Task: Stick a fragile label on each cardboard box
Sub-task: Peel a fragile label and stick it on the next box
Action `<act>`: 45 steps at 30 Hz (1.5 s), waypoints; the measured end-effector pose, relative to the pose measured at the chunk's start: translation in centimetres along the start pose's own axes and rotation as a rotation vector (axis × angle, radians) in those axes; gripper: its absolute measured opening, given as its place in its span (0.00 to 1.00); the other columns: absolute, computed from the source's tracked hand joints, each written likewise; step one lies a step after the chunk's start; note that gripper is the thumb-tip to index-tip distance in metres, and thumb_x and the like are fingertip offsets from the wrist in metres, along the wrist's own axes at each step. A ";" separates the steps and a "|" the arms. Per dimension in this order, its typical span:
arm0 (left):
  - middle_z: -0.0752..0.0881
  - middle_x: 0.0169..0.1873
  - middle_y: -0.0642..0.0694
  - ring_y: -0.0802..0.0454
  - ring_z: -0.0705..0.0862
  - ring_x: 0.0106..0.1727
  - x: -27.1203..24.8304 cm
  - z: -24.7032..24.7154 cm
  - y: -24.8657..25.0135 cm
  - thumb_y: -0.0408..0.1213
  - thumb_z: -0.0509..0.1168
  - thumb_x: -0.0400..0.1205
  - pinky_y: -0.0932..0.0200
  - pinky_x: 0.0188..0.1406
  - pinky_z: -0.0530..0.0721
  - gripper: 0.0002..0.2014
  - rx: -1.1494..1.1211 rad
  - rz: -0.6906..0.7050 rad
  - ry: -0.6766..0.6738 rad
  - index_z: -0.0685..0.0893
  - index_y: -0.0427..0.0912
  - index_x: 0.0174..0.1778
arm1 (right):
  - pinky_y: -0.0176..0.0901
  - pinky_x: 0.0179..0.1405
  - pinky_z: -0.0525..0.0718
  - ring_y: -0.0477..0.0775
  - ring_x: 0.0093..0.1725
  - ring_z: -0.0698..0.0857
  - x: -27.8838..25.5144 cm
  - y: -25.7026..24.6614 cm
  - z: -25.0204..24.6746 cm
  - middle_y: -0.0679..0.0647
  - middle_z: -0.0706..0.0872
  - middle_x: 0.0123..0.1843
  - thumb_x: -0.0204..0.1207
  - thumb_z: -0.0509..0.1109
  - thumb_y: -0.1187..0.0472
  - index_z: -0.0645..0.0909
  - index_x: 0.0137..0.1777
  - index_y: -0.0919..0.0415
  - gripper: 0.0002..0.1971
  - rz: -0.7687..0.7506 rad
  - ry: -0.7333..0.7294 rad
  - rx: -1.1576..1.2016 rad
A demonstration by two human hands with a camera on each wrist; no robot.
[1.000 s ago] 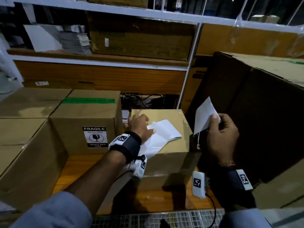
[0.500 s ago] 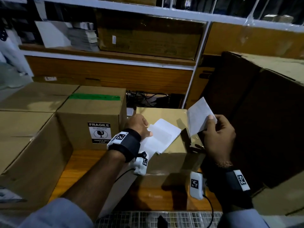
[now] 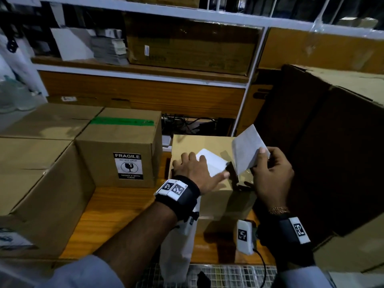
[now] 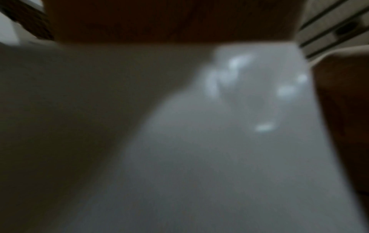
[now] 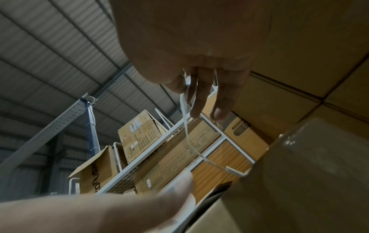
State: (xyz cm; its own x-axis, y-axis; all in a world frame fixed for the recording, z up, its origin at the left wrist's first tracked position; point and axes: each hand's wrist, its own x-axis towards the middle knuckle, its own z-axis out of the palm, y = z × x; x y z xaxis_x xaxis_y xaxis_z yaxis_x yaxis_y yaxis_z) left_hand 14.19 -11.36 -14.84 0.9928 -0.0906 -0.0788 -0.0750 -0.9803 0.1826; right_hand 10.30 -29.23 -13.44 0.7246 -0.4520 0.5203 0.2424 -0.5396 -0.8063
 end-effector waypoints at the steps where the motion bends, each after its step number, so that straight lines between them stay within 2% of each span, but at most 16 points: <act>1: 0.70 0.79 0.37 0.34 0.68 0.75 -0.1 0.2 0.2 0.85 0.49 0.72 0.35 0.68 0.69 0.53 0.042 0.007 0.007 0.67 0.48 0.83 | 0.31 0.29 0.84 0.34 0.48 0.84 0.0 0.0 -0.2 0.42 0.83 0.53 0.90 0.62 0.46 0.81 0.58 0.53 0.12 0.002 0.001 0.003; 3: 0.69 0.79 0.37 0.34 0.68 0.75 -0.2 0.4 0.3 0.85 0.55 0.69 0.36 0.68 0.70 0.54 0.065 0.009 0.040 0.67 0.50 0.84 | 0.32 0.30 0.85 0.33 0.47 0.85 0.0 -0.1 -0.4 0.38 0.83 0.51 0.90 0.62 0.46 0.81 0.58 0.52 0.12 0.002 -0.001 0.008; 6: 0.71 0.77 0.38 0.36 0.68 0.75 -0.1 0.2 -0.2 0.79 0.62 0.72 0.39 0.68 0.72 0.46 -0.020 -0.027 0.065 0.69 0.54 0.81 | 0.31 0.28 0.84 0.31 0.46 0.85 -0.2 -0.2 -0.6 0.36 0.82 0.48 0.91 0.63 0.46 0.81 0.55 0.51 0.11 -0.018 -0.001 0.001; 10: 0.73 0.74 0.39 0.36 0.71 0.73 -0.8 0.0 -1.1 0.76 0.65 0.71 0.40 0.68 0.71 0.46 -0.050 -0.088 0.107 0.69 0.52 0.80 | 0.30 0.26 0.84 0.33 0.45 0.86 -0.2 -0.3 -0.6 0.37 0.83 0.48 0.91 0.62 0.46 0.81 0.55 0.52 0.12 -0.024 -0.009 0.003; 13: 0.76 0.72 0.40 0.36 0.76 0.69 -1.9 -0.2 -2.3 0.74 0.65 0.70 0.40 0.67 0.72 0.45 -0.034 -0.136 0.175 0.70 0.53 0.79 | 0.30 0.27 0.84 0.29 0.46 0.85 -0.3 -0.7 -0.5 0.37 0.83 0.48 0.91 0.62 0.47 0.81 0.55 0.53 0.12 -0.039 -0.015 0.023; 16: 0.77 0.70 0.41 0.37 0.79 0.66 -3.4 -0.1 -4.9 0.75 0.64 0.68 0.41 0.66 0.73 0.45 -0.044 -0.187 0.234 0.71 0.55 0.78 | 0.26 0.27 0.81 0.21 0.46 0.83 -0.5 -1.2 -0.5 0.36 0.82 0.48 0.91 0.63 0.49 0.81 0.53 0.53 0.10 -0.051 -0.013 0.045; 22: 0.76 0.73 0.39 0.33 0.78 0.71 -5.8 2.2 -13.1 0.75 0.66 0.71 0.37 0.71 0.72 0.41 -0.284 -0.416 0.339 0.74 0.57 0.77 | 0.25 0.26 0.81 0.23 0.45 0.84 -1.0 -1.8 -0.2 0.34 0.81 0.47 0.91 0.63 0.48 0.80 0.54 0.51 0.10 -0.075 0.002 0.019; 25: 0.76 0.71 0.36 0.30 0.77 0.70 -5.9 4.4 -17.1 0.72 0.71 0.71 0.37 0.71 0.69 0.39 -0.314 -0.552 0.301 0.76 0.55 0.75 | 0.25 0.26 0.82 0.30 0.42 0.84 -1.4 -2.3 -0.2 0.34 0.80 0.46 0.91 0.63 0.47 0.79 0.54 0.50 0.09 -0.081 0.006 0.011; 28: 0.75 0.71 0.36 0.31 0.76 0.69 -4.6 7.1 -20.1 0.70 0.75 0.68 0.38 0.69 0.68 0.40 -0.258 -0.611 0.306 0.78 0.55 0.74 | 0.25 0.27 0.82 0.32 0.44 0.84 -1.8 -2.6 -0.2 0.33 0.79 0.47 0.91 0.62 0.48 0.78 0.55 0.49 0.08 -0.089 -0.005 0.001; 32: 0.72 0.73 0.36 0.32 0.75 0.69 -2.6 9.6 -22.6 0.69 0.77 0.67 0.39 0.70 0.65 0.42 -0.166 -0.566 0.314 0.77 0.54 0.75 | 0.25 0.26 0.82 0.34 0.47 0.85 -2.3 -2.5 -0.3 0.41 0.83 0.50 0.90 0.62 0.46 0.79 0.55 0.50 0.09 -0.099 -0.010 -0.019; 35: 0.72 0.75 0.36 0.32 0.74 0.73 -1.9 11.8 -24.1 0.75 0.73 0.66 0.34 0.77 0.62 0.48 -0.062 -0.548 0.222 0.73 0.55 0.80 | 0.26 0.26 0.82 0.33 0.46 0.84 -2.5 -2.5 -0.5 0.44 0.84 0.51 0.90 0.62 0.46 0.79 0.54 0.51 0.10 -0.107 -0.028 -0.049; 38: 0.60 0.84 0.32 0.33 0.60 0.85 -2.2 14.4 -24.7 0.83 0.67 0.63 0.28 0.81 0.51 0.57 -0.079 -0.575 0.081 0.63 0.54 0.85 | 0.27 0.26 0.83 0.33 0.46 0.85 -2.7 -2.3 -0.4 0.44 0.85 0.51 0.90 0.62 0.47 0.79 0.54 0.50 0.10 -0.109 -0.041 -0.069; 40: 0.54 0.87 0.30 0.32 0.55 0.87 -2.4 14.9 -24.5 0.84 0.64 0.66 0.24 0.80 0.49 0.57 -0.202 -0.603 0.099 0.62 0.50 0.85 | 0.30 0.26 0.86 0.35 0.48 0.86 -2.8 -2.2 -0.3 0.44 0.85 0.51 0.90 0.62 0.46 0.79 0.54 0.48 0.09 -0.114 -0.053 -0.083; 42: 0.57 0.88 0.32 0.31 0.64 0.85 -2.5 13.8 -23.6 0.78 0.62 0.74 0.23 0.80 0.53 0.49 -0.377 -0.610 0.208 0.64 0.49 0.85 | 0.33 0.27 0.87 0.35 0.48 0.86 -2.9 -2.2 0.0 0.45 0.85 0.53 0.90 0.62 0.46 0.79 0.54 0.48 0.09 -0.118 -0.067 -0.100; 44: 0.70 0.83 0.37 0.33 0.76 0.77 -2.7 12.0 -22.6 0.72 0.63 0.77 0.27 0.77 0.68 0.41 -0.644 -0.549 0.366 0.71 0.50 0.82 | 0.36 0.26 0.89 0.36 0.48 0.86 -2.9 -2.3 0.3 0.47 0.86 0.54 0.91 0.63 0.46 0.80 0.55 0.51 0.11 -0.115 -0.074 -0.114; 45: 0.78 0.76 0.39 0.36 0.81 0.71 -3.0 10.7 -21.9 0.71 0.63 0.78 0.32 0.71 0.78 0.36 -0.769 -0.489 0.464 0.76 0.53 0.77 | 0.38 0.27 0.89 0.37 0.48 0.86 -2.9 -2.3 0.4 0.47 0.86 0.54 0.91 0.63 0.46 0.81 0.56 0.52 0.12 -0.121 -0.069 -0.120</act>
State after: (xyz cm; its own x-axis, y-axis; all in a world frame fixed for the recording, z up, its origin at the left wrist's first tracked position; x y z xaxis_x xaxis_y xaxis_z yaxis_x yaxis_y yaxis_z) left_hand 11.82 8.52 -29.05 0.8493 0.5262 0.0437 0.2667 -0.4989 0.8246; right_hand 7.96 -26.39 -13.19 0.7385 -0.3311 0.5873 0.2548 -0.6695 -0.6977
